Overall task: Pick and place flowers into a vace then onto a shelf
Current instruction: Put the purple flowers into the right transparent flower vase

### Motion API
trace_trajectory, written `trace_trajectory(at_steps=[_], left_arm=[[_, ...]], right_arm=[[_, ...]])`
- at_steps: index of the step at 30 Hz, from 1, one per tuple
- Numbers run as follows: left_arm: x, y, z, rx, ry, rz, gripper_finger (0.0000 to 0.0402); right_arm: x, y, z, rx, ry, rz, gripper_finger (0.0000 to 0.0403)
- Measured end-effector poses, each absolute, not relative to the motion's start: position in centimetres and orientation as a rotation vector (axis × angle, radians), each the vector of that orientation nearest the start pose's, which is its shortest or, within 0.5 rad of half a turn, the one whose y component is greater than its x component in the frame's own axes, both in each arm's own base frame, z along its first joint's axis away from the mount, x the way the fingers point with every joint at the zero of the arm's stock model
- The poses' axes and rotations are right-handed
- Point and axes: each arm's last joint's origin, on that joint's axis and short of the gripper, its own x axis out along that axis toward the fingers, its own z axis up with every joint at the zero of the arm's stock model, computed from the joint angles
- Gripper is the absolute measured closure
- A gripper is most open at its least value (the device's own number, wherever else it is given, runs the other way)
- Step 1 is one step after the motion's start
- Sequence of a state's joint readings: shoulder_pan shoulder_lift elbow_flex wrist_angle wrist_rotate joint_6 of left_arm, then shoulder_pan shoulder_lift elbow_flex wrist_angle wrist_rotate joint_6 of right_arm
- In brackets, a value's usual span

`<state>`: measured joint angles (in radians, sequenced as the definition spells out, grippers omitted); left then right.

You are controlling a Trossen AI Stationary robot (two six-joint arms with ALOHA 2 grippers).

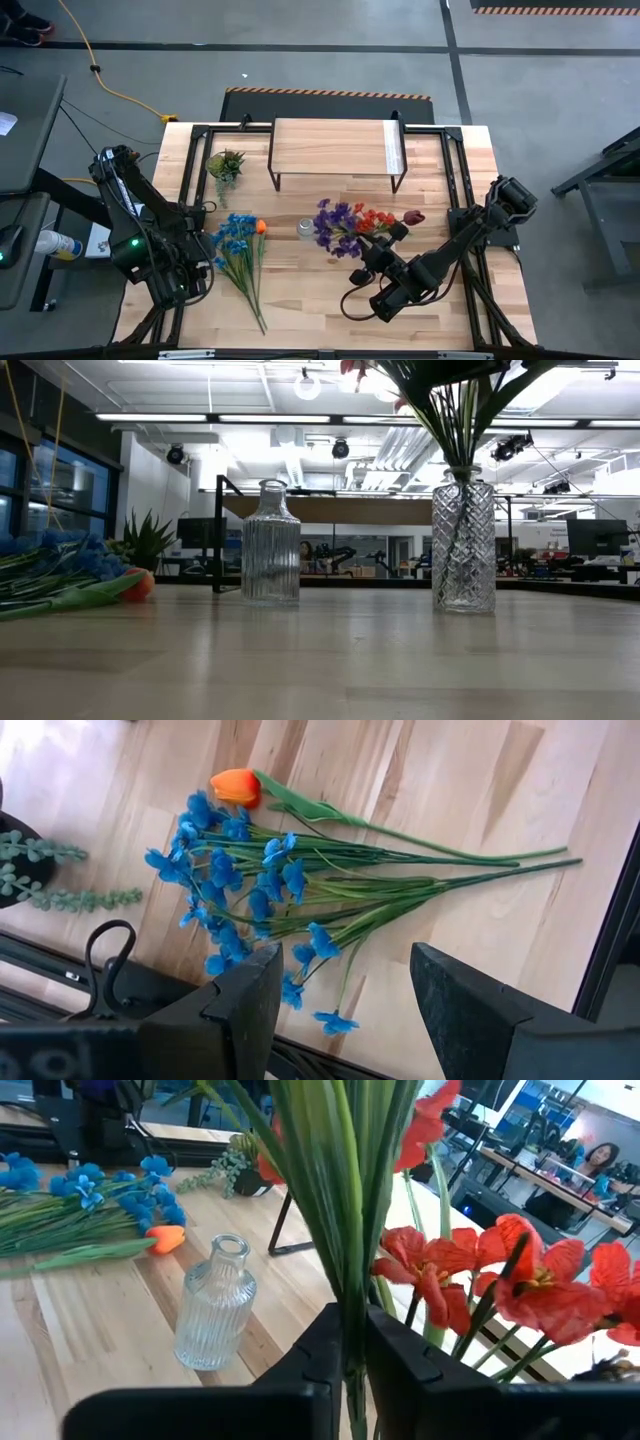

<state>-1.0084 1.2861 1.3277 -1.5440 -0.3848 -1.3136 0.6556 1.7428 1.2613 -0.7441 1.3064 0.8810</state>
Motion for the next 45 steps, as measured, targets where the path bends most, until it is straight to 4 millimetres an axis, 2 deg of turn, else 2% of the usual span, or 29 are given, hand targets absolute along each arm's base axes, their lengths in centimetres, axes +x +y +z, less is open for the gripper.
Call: trace_trajectory(at_steps=[7, 15, 45], left_arm=[[11.33, -15.86, 33.28, -0.162, 1.164, 0.307, 0.0149], [11.35, -15.83, 33.29, -0.156, 1.152, 0.311, 0.0149], [11.37, -15.84, 33.30, -0.156, 1.144, 0.312, 0.0149]], right_arm=[[28.30, 18.24, 23.24, -0.213, 0.369, -0.770, 0.0336], [28.29, 18.23, 23.24, -0.215, 0.371, -0.770, 0.0319], [28.39, 18.87, 23.43, -0.198, 0.340, -0.754, 0.0320]])
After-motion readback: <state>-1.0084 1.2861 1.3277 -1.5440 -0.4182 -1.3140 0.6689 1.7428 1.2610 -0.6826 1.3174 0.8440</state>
